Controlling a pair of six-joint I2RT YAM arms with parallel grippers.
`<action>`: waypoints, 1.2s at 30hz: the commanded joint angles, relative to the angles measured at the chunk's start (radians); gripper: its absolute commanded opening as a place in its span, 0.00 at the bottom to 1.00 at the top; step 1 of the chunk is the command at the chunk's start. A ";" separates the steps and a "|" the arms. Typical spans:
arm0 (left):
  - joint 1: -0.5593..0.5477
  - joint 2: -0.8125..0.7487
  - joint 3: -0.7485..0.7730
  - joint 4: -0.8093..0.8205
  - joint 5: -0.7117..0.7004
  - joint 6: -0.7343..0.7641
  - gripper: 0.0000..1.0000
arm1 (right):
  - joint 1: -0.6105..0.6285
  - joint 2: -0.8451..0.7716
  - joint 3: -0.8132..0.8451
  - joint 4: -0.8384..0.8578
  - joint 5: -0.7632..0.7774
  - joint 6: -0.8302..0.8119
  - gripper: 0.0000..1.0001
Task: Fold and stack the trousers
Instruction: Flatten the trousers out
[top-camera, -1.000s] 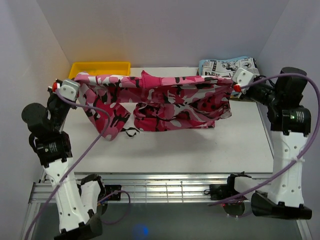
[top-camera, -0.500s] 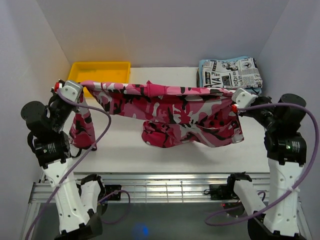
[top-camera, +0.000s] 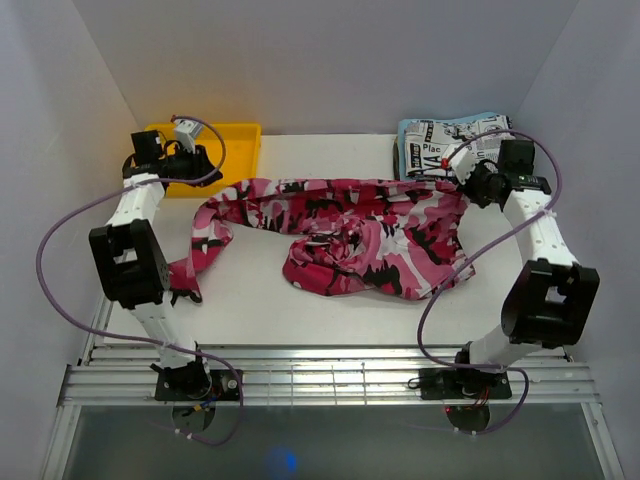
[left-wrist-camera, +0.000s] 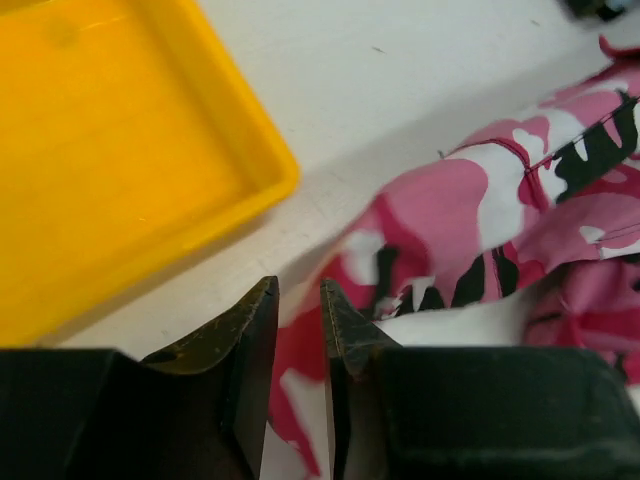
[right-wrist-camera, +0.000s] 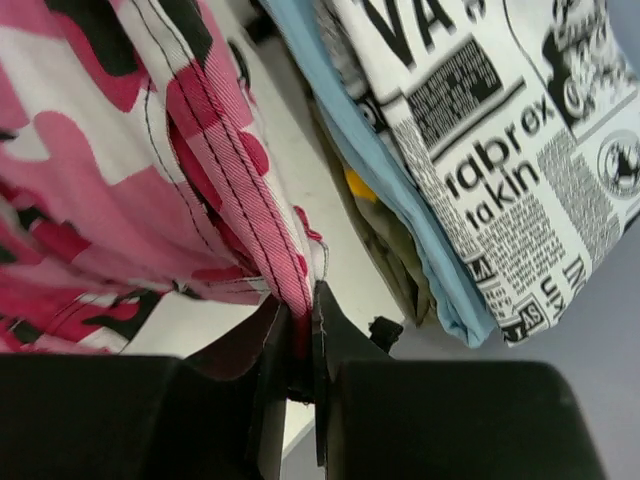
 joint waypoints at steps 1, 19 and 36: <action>0.009 0.062 0.239 -0.021 -0.037 -0.038 0.45 | -0.061 0.105 0.186 0.074 0.147 0.059 0.14; -0.848 -0.282 -0.225 -0.455 -0.154 0.628 0.78 | -0.292 0.024 -0.013 -0.637 0.006 0.136 0.83; -1.129 0.115 -0.162 -0.148 -0.523 0.562 0.75 | -0.319 0.207 -0.210 -0.397 -0.050 0.483 0.71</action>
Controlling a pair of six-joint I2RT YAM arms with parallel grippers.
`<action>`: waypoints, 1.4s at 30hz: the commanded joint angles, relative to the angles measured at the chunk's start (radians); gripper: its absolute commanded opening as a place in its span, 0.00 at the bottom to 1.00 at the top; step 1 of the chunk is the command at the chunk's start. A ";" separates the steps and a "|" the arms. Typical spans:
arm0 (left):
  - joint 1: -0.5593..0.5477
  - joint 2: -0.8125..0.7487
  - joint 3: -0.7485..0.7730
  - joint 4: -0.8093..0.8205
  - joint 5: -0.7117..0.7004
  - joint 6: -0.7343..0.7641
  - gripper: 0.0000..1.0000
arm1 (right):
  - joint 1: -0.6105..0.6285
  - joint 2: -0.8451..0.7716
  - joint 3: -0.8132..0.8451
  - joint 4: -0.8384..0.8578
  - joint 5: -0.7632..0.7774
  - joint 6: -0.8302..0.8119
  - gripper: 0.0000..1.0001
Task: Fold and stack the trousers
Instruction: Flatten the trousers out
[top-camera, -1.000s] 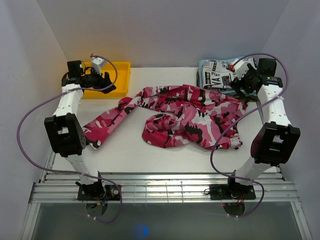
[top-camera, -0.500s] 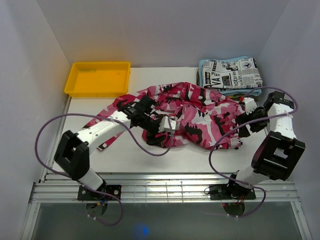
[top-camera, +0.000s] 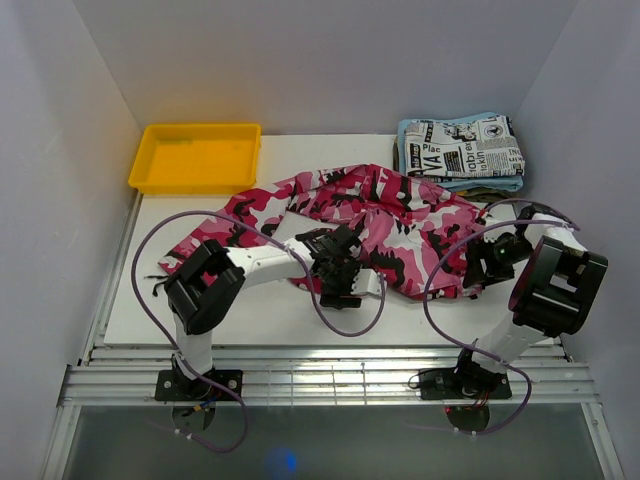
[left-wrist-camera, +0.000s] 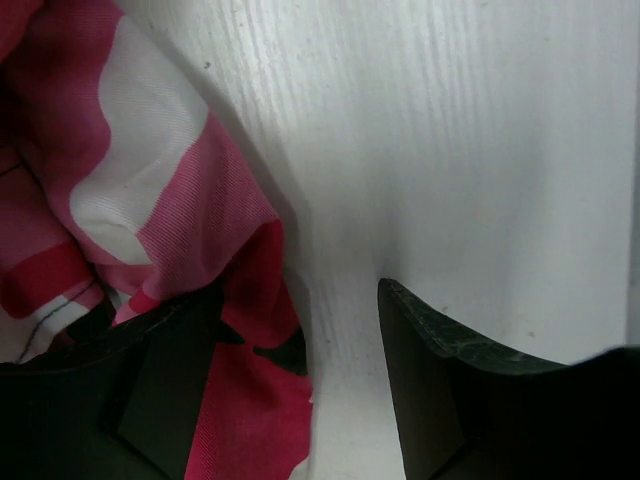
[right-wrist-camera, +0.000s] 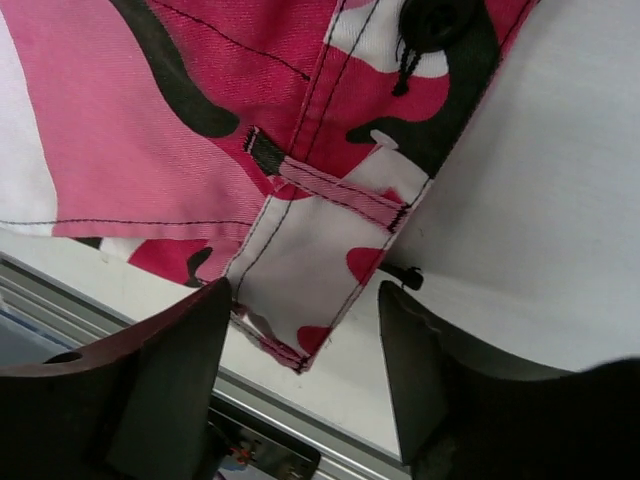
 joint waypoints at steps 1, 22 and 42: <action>-0.015 0.022 0.037 0.094 -0.092 -0.014 0.74 | -0.004 0.030 -0.002 0.017 -0.058 0.050 0.64; -0.067 0.021 0.107 0.091 -0.014 0.010 0.72 | -0.045 0.035 0.136 -0.043 -0.203 0.027 0.08; 0.669 -0.609 0.089 -0.533 0.446 0.149 0.00 | -0.109 0.044 0.270 -0.020 -0.041 -0.082 0.08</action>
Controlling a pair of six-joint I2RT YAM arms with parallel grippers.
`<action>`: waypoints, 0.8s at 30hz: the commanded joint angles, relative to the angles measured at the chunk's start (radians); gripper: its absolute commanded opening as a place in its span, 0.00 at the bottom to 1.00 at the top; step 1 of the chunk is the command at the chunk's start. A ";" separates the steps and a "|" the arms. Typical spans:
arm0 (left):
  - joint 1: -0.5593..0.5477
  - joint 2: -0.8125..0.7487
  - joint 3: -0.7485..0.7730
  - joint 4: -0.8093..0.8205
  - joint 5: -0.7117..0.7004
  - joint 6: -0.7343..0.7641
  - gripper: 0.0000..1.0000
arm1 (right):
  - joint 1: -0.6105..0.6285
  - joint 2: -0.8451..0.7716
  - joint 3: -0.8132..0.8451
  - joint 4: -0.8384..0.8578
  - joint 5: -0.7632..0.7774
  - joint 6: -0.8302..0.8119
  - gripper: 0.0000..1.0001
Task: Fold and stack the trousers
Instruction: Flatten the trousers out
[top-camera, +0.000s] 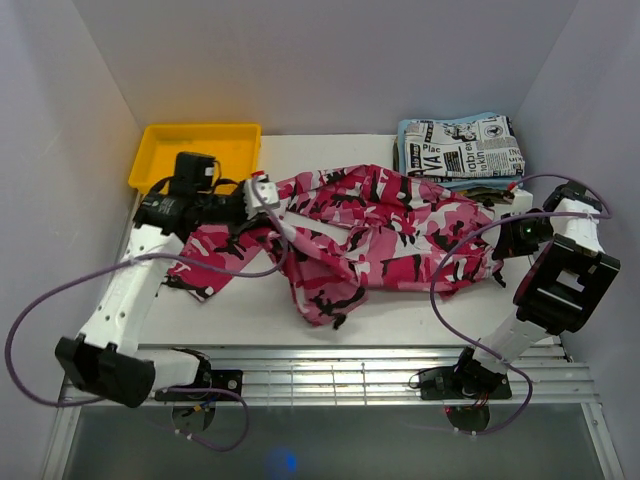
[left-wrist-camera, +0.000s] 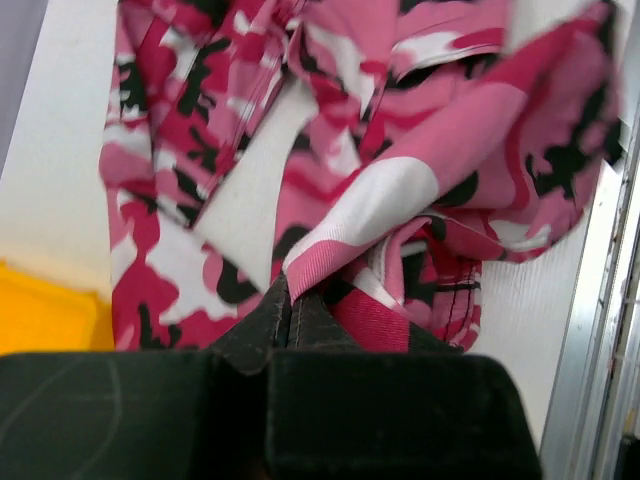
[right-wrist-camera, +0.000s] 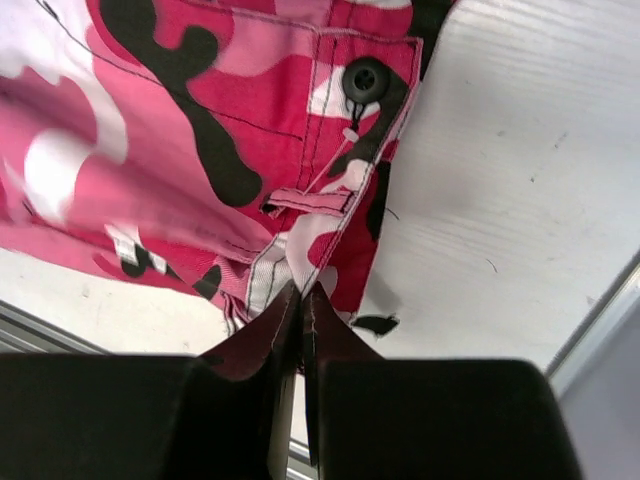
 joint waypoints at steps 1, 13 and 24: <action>0.149 -0.125 -0.122 -0.191 0.115 0.175 0.00 | -0.012 -0.006 0.030 0.025 0.077 -0.047 0.08; 0.659 -0.117 -0.499 -0.021 -0.115 0.548 0.12 | -0.017 -0.026 -0.016 0.094 0.221 -0.144 0.08; 0.737 0.165 -0.300 0.052 -0.118 0.290 0.63 | -0.017 -0.085 -0.111 0.137 0.255 -0.234 0.08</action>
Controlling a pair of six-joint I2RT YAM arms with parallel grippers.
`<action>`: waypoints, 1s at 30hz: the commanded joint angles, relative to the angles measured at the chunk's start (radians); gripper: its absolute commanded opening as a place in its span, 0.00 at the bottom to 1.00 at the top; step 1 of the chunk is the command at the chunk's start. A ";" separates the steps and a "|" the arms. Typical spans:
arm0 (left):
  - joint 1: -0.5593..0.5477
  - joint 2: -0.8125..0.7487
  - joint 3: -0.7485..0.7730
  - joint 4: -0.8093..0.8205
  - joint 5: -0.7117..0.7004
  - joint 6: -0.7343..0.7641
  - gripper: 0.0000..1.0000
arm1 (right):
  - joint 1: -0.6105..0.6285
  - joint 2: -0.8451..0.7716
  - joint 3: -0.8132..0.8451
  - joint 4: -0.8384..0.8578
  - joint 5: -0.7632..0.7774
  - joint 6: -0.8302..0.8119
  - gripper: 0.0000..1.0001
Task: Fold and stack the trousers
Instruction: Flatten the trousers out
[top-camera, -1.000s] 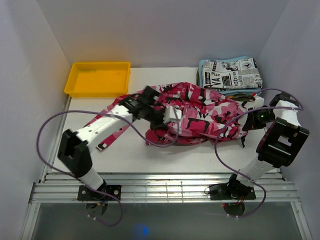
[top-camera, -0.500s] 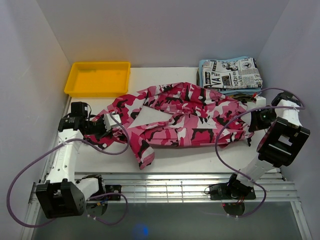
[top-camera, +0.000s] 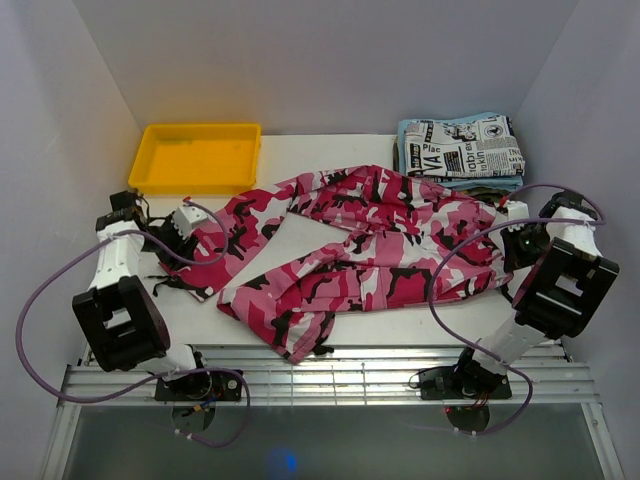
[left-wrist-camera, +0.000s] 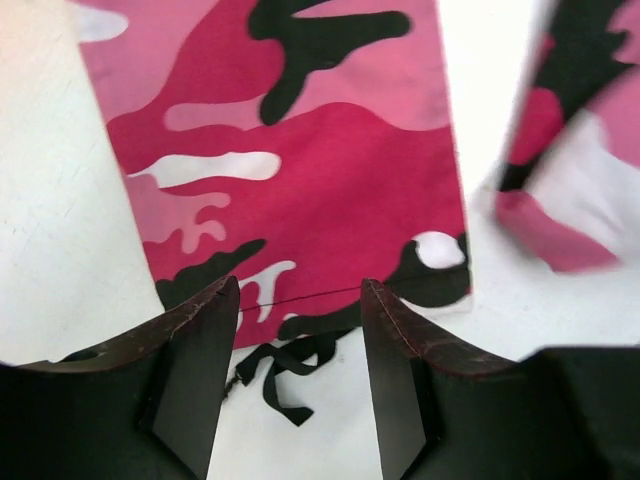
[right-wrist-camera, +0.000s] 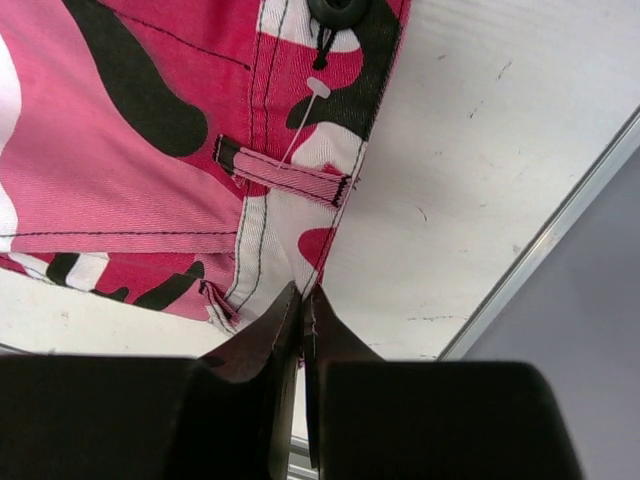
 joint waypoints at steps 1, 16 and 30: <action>0.004 0.092 0.047 0.117 -0.050 -0.160 0.63 | -0.009 -0.064 -0.036 0.065 0.057 -0.072 0.08; 0.004 -0.091 -0.242 0.039 0.047 0.390 0.65 | -0.011 -0.054 -0.023 0.084 0.091 -0.093 0.08; 0.004 -0.113 -0.277 -0.160 -0.004 0.576 0.52 | -0.011 -0.034 0.010 0.075 0.087 -0.087 0.08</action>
